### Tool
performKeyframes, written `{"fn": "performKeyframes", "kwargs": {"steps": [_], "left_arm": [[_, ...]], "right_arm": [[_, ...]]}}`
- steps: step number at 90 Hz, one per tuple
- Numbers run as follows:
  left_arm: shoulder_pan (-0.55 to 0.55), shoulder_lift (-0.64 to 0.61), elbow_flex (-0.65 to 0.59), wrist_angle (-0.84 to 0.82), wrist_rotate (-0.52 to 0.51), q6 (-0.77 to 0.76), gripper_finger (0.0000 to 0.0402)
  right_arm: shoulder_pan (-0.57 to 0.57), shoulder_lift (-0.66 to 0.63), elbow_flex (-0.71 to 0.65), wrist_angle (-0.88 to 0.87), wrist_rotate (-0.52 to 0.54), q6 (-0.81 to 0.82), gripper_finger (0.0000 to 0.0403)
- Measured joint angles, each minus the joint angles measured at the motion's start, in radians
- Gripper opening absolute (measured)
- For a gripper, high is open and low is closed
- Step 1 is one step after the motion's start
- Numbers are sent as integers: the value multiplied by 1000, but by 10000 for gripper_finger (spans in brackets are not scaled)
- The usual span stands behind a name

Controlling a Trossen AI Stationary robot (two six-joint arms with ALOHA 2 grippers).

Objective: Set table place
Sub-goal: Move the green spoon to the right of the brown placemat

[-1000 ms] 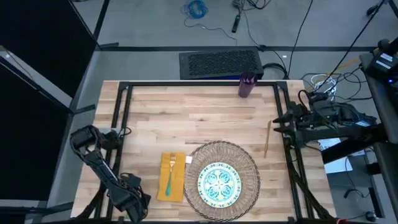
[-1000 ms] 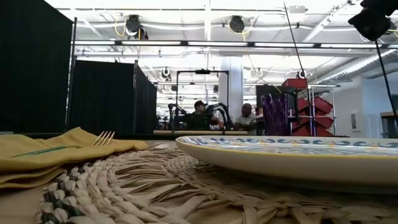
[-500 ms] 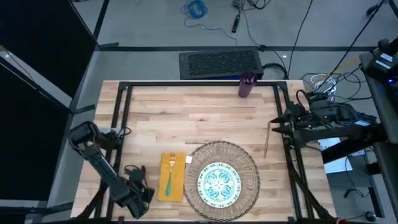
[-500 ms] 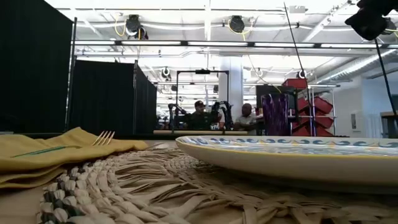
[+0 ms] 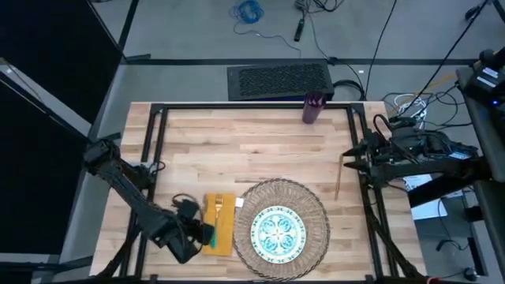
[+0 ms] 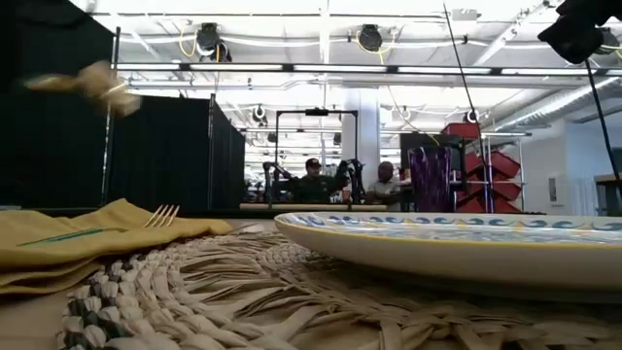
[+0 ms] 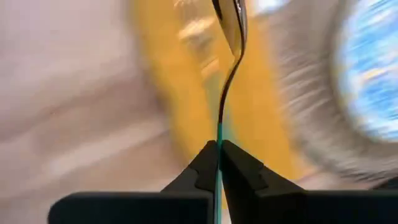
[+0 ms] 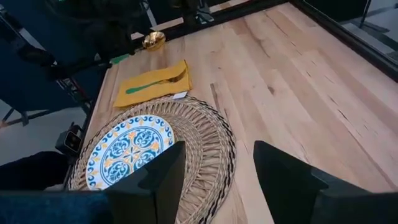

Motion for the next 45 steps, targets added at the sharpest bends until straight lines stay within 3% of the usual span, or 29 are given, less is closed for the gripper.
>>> {"fn": "performKeyframes", "kwargs": {"steps": [17,33,45], "left_arm": [[136,0,114,127,-141,279,0],[298,0,140,414,-167,639,0],[412,0,141,601,-181,928,0]], "right_arm": [[0,0,0,0,0,0,176],[0,0,-6,11,0,5,176],[0,0,-103,158,0,7,176]]}}
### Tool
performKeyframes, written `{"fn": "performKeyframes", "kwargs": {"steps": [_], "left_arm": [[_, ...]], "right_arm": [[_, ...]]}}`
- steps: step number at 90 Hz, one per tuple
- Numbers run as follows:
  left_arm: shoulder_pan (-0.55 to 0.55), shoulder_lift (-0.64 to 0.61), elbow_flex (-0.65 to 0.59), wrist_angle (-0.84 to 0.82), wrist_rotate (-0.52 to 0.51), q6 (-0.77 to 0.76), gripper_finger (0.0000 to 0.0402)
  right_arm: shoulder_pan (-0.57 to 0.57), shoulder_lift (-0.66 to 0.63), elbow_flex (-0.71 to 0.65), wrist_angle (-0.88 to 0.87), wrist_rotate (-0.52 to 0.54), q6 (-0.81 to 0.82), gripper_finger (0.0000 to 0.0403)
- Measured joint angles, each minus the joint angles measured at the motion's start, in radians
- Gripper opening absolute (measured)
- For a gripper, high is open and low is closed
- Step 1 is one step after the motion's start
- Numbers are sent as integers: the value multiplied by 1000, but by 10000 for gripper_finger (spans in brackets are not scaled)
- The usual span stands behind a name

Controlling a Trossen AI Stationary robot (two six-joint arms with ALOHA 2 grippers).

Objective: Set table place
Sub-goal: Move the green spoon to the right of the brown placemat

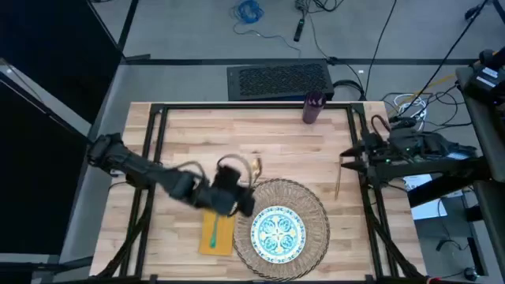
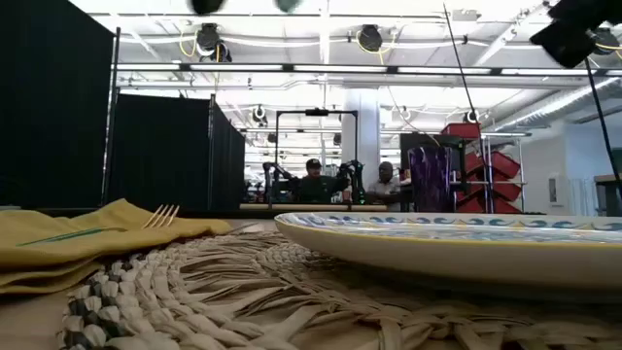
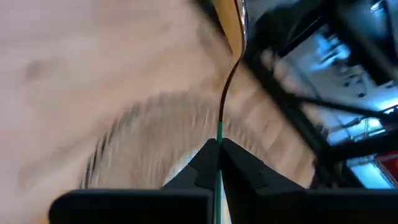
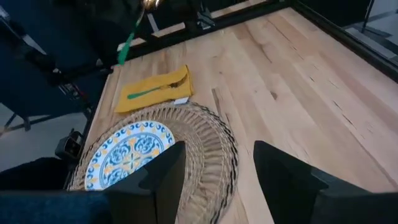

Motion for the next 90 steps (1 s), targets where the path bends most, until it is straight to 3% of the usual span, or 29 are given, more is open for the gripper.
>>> {"fn": "performKeyframes", "kwargs": {"steps": [21,39,58,90], "left_arm": [[128,14,2,284,12,406,0],[183,129,2,441,146,476,0],[214,232,1,662,287,548,0],[222,234,1,687,300,601,0]], "right_arm": [[-4,43,-292,590,-126,7,176],[-10,166,-391,967,-123,-53,176],[-14,316,-393,1176,-123,-101,176],[-90,469,-394,1348,-182,-101,176]]}}
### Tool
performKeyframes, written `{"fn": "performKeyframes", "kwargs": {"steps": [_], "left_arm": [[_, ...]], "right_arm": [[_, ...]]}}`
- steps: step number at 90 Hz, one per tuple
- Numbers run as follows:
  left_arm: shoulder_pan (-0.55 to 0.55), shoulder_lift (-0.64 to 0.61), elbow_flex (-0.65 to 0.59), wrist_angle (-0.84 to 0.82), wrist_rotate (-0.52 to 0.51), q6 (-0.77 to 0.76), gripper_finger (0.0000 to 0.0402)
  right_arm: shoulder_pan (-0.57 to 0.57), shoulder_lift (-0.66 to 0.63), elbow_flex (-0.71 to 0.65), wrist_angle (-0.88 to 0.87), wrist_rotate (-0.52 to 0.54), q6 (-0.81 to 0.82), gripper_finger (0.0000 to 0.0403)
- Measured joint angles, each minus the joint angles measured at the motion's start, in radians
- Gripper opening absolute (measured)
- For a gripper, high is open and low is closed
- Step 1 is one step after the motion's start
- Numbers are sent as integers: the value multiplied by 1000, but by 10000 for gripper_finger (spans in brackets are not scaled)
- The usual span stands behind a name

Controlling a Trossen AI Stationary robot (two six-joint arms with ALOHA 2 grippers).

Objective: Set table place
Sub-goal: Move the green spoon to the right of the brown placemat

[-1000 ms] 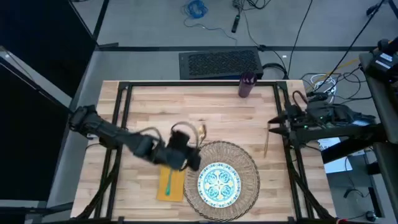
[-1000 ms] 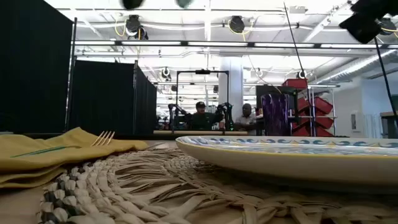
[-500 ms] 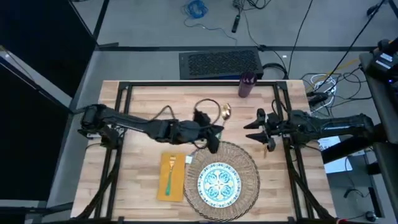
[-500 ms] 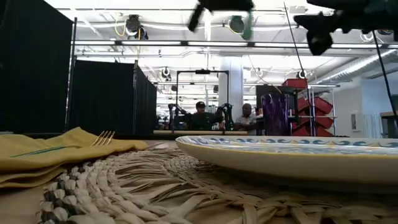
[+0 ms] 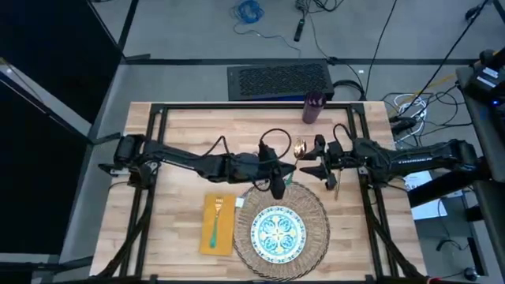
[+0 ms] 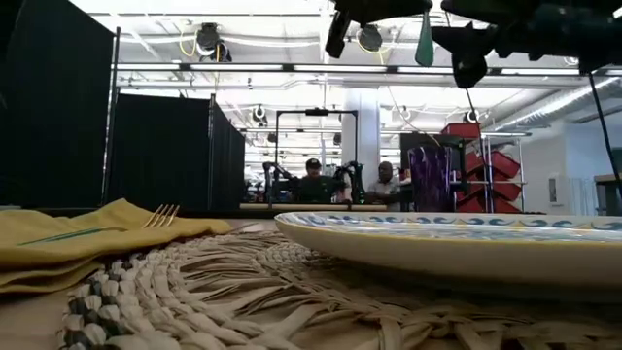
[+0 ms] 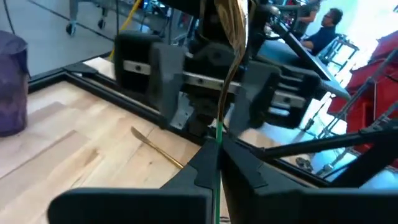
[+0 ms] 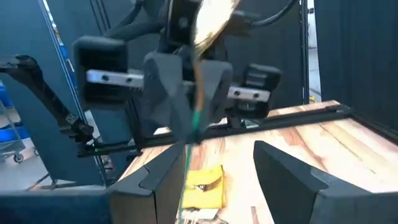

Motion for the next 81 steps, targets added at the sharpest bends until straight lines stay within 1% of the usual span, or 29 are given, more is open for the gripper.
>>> {"fn": "performKeyframes", "kwargs": {"steps": [22,27,30,36,46,57,65,71,76,81], "left_arm": [[17,8,0,20,8,5,0],[18,8,0,19,-19,0,0],[20,8,0,18,-58,0,0],[25,9,0,15,-169,-21,0],[31,9,0,18,-332,-64,0],[32,14,0,-4,-540,-147,0],[31,25,0,-12,-666,-190,0],[26,29,-1,-12,-748,-229,0],[25,42,0,26,-813,-261,0],[22,49,0,55,-837,-261,0]], "right_arm": [[-25,38,0,50,-17,4,176],[-25,42,0,51,-19,10,176],[-25,44,0,44,-19,21,176],[-24,44,0,19,-14,51,176],[-23,45,0,-1,60,83,176],[-22,45,0,-27,196,86,176],[-22,45,0,-57,299,74,176],[-18,56,0,-64,369,63,176],[-4,74,0,-70,426,41,176],[14,100,0,-62,472,19,176]]}}
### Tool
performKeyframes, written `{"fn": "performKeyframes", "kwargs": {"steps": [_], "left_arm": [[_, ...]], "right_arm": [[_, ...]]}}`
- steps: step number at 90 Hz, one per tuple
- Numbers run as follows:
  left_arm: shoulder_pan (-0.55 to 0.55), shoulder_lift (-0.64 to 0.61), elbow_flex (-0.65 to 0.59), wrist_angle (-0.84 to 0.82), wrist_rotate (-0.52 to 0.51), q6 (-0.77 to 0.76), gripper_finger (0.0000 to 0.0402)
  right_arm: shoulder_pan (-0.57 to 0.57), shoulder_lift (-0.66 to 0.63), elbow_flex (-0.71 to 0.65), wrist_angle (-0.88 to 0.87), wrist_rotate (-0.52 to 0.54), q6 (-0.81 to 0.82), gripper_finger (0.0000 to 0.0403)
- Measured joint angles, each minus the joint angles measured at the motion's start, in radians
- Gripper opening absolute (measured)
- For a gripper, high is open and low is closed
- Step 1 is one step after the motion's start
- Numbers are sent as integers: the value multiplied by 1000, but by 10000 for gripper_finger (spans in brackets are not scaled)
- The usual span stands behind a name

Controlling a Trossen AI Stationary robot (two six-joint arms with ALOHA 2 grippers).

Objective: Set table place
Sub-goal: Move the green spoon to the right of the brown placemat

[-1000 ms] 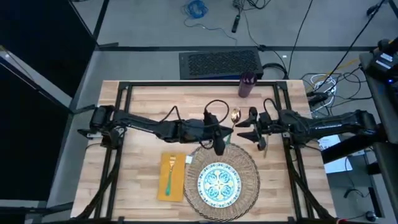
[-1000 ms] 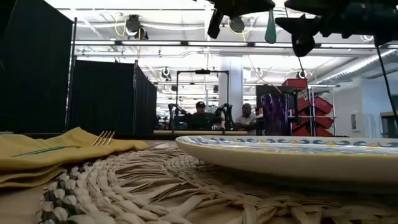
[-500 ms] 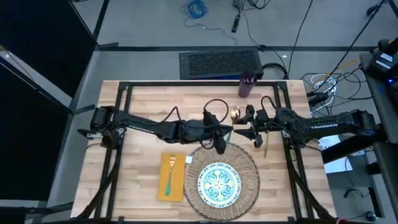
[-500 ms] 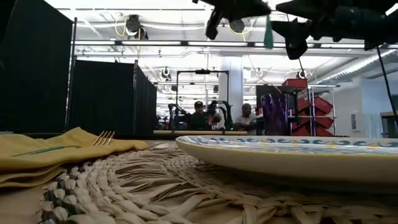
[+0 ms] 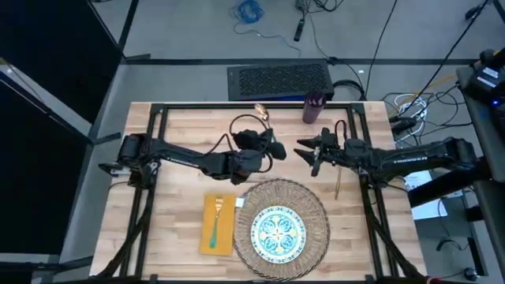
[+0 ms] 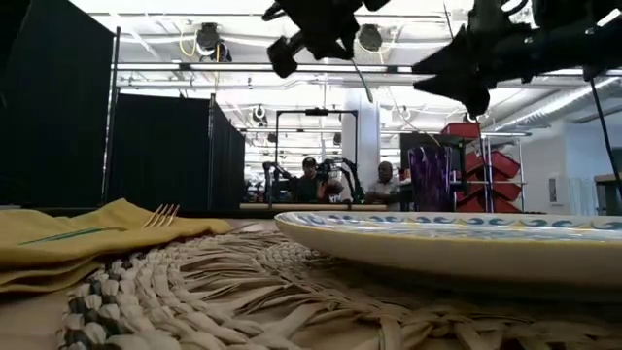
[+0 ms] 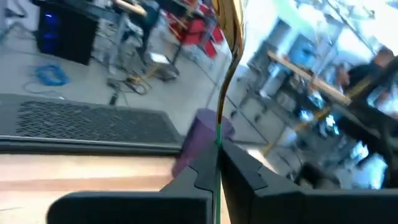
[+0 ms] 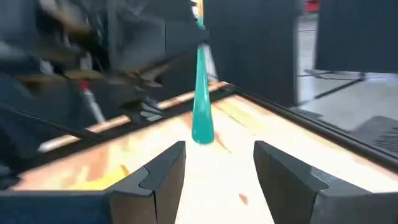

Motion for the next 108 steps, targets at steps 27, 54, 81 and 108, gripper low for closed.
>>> {"fn": "performKeyframes", "kwargs": {"steps": [27,54,81,108], "left_arm": [[-4,90,85,63,151,27,0],[-15,105,114,58,249,52,0],[-45,105,114,-44,414,57,0],[-50,105,116,-140,444,61,0]], "right_arm": [[63,125,1,122,59,-115,176],[62,121,1,122,50,-125,176],[63,121,1,123,8,-121,176],[62,122,44,64,-68,-89,176]]}}
